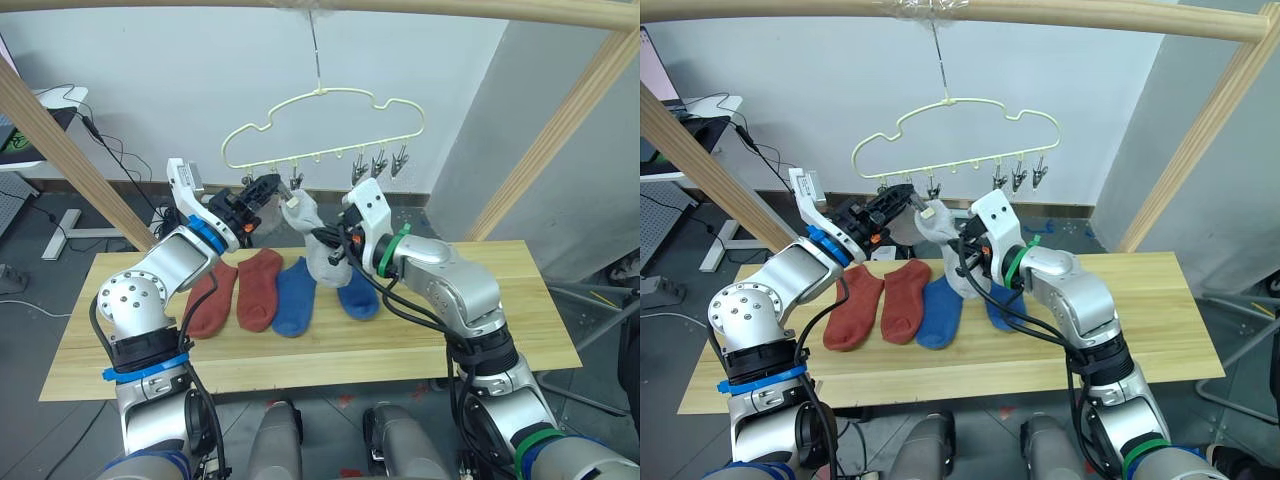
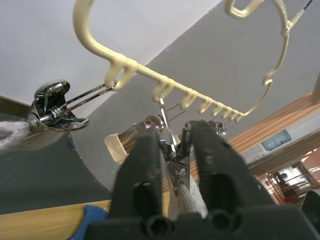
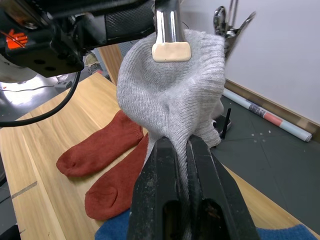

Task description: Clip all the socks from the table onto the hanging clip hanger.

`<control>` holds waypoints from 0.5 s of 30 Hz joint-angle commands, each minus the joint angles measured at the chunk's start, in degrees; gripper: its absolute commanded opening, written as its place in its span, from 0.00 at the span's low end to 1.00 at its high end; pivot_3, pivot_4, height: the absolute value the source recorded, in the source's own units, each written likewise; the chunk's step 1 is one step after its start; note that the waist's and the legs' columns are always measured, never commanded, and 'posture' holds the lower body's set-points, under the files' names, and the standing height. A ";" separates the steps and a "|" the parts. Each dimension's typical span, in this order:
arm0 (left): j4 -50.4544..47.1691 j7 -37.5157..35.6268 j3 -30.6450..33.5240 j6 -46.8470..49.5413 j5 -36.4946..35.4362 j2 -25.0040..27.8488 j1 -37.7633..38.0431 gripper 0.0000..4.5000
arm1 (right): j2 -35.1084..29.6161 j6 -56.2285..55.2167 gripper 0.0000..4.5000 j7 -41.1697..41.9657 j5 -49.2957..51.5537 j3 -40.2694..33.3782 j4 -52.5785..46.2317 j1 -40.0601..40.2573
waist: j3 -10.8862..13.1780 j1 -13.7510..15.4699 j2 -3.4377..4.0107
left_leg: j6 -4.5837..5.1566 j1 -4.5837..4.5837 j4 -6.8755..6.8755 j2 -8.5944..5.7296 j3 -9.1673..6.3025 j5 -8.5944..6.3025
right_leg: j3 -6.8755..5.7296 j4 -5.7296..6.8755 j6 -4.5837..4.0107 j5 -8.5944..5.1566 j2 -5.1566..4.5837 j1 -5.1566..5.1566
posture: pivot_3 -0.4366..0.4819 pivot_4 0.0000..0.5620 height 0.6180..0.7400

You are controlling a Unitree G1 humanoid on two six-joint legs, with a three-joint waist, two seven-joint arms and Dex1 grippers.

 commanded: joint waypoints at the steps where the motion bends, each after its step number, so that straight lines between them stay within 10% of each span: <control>1: -2.20 -1.59 -0.09 -0.71 0.06 2.02 0.18 0.56 | 1.36 -1.84 0.00 0.08 0.94 0.96 -1.29 0.97 | 0.00 0.00 0.00 | 0.00 0.00 -0.01 0.00 0.00 0.00 | 0.00 0.00 0.00 0.00 0.00 -0.01 | 0.51 0.39 1.00; 8: -4.65 -5.34 -1.63 -0.01 2.46 7.52 2.38 1.00 | 5.09 -1.23 0.17 1.41 3.71 2.13 -2.04 2.14 | 0.00 -0.08 0.00 | 0.00 -0.03 -0.07 0.02 0.05 0.00 | 0.04 0.00 0.00 0.00 0.01 -0.09 | 0.52 0.39 1.00; 15: -10.04 -5.97 -2.93 -2.98 6.73 9.22 5.42 1.00 | 2.63 -2.10 0.72 2.30 3.04 3.14 -1.63 4.48 | 0.00 0.30 0.00 | 0.00 -0.04 -0.09 0.01 0.04 0.00 | 0.02 0.00 -0.01 0.00 -0.01 -0.14 | 0.53 0.39 1.00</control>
